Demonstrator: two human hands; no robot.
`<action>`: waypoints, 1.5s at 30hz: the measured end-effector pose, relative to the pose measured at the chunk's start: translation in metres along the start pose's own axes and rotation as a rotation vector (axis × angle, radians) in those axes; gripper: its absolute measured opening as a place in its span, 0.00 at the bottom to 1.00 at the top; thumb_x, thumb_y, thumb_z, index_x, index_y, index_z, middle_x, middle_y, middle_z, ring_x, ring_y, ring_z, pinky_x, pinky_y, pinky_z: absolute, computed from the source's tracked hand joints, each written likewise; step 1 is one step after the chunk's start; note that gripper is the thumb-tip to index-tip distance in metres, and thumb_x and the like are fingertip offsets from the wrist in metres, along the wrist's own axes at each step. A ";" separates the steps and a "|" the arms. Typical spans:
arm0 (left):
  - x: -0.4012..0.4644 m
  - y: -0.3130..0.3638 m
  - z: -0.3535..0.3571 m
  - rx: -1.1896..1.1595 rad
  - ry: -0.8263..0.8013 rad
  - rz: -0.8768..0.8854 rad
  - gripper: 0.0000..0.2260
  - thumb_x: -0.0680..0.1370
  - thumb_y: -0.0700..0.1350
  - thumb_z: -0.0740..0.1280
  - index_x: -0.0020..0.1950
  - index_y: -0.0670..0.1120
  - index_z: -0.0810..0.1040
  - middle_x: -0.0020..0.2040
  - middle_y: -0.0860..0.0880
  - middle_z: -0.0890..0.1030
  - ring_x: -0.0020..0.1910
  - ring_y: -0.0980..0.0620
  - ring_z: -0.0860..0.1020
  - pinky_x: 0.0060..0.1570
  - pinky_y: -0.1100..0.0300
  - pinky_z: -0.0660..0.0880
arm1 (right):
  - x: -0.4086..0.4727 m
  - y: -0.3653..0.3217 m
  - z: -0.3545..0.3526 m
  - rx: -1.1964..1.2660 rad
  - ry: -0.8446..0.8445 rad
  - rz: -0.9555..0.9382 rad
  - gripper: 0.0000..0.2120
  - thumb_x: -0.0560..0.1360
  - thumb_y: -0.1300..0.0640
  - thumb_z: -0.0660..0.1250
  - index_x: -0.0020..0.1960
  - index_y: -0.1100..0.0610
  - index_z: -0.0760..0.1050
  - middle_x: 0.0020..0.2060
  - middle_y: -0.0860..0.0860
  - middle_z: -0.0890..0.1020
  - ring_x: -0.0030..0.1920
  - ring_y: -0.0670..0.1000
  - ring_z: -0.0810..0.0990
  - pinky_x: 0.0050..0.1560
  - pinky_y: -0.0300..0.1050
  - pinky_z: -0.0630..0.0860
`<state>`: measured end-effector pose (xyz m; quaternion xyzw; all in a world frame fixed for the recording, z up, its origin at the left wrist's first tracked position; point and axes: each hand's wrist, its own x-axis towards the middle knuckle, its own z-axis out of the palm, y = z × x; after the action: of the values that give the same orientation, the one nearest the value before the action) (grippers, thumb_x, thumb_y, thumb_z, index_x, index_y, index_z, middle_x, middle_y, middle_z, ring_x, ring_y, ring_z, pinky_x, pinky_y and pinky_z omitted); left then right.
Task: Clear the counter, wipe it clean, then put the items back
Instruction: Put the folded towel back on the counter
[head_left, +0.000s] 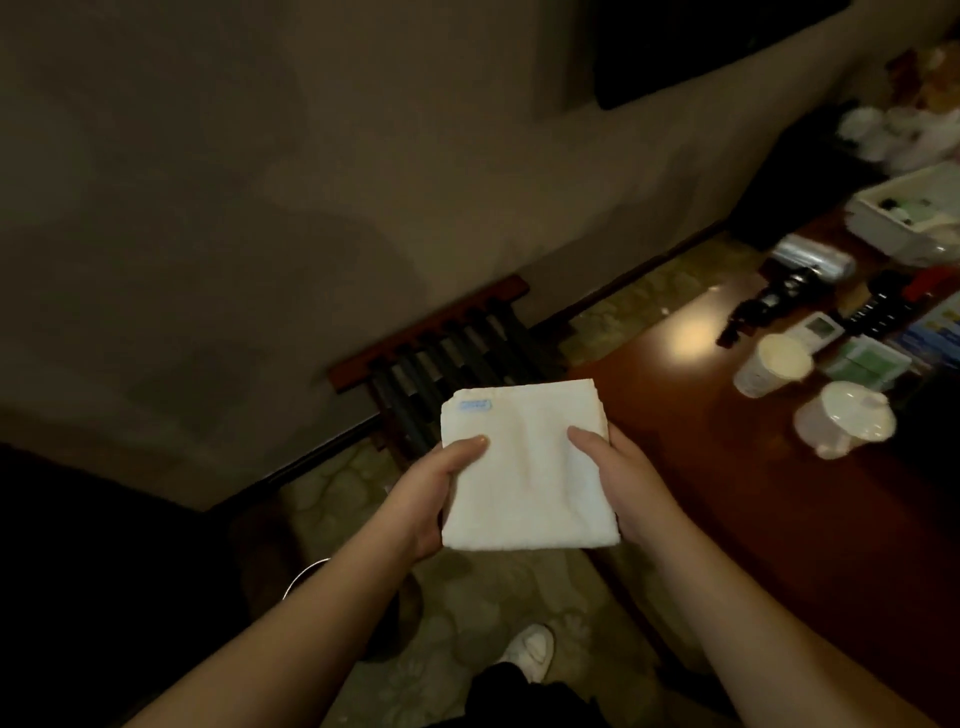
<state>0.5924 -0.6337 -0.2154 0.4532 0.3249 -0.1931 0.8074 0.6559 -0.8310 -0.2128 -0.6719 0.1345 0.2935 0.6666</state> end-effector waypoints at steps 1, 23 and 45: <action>-0.013 0.001 -0.012 -0.022 0.015 0.029 0.20 0.76 0.48 0.67 0.68 0.47 0.73 0.56 0.42 0.83 0.53 0.40 0.82 0.45 0.46 0.79 | -0.005 -0.002 0.015 -0.011 -0.035 -0.010 0.12 0.78 0.49 0.64 0.60 0.42 0.71 0.55 0.48 0.80 0.53 0.53 0.80 0.48 0.51 0.77; -0.385 -0.124 -0.308 -0.411 0.570 0.608 0.20 0.78 0.55 0.64 0.67 0.48 0.74 0.57 0.41 0.82 0.54 0.41 0.82 0.52 0.46 0.79 | -0.255 0.094 0.382 -0.257 -0.844 -0.006 0.15 0.80 0.54 0.60 0.63 0.60 0.74 0.52 0.57 0.84 0.50 0.57 0.84 0.44 0.51 0.81; -0.618 -0.164 -0.479 -0.472 1.069 0.865 0.12 0.78 0.43 0.66 0.61 0.51 0.74 0.55 0.43 0.82 0.51 0.43 0.83 0.48 0.47 0.80 | -0.433 0.153 0.667 -0.622 -1.207 -0.401 0.13 0.80 0.44 0.58 0.52 0.48 0.77 0.44 0.48 0.85 0.42 0.48 0.85 0.42 0.46 0.79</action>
<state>-0.1161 -0.2965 -0.0636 0.3872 0.4997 0.4665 0.6187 0.0825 -0.2839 -0.0489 -0.5629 -0.4750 0.5109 0.4432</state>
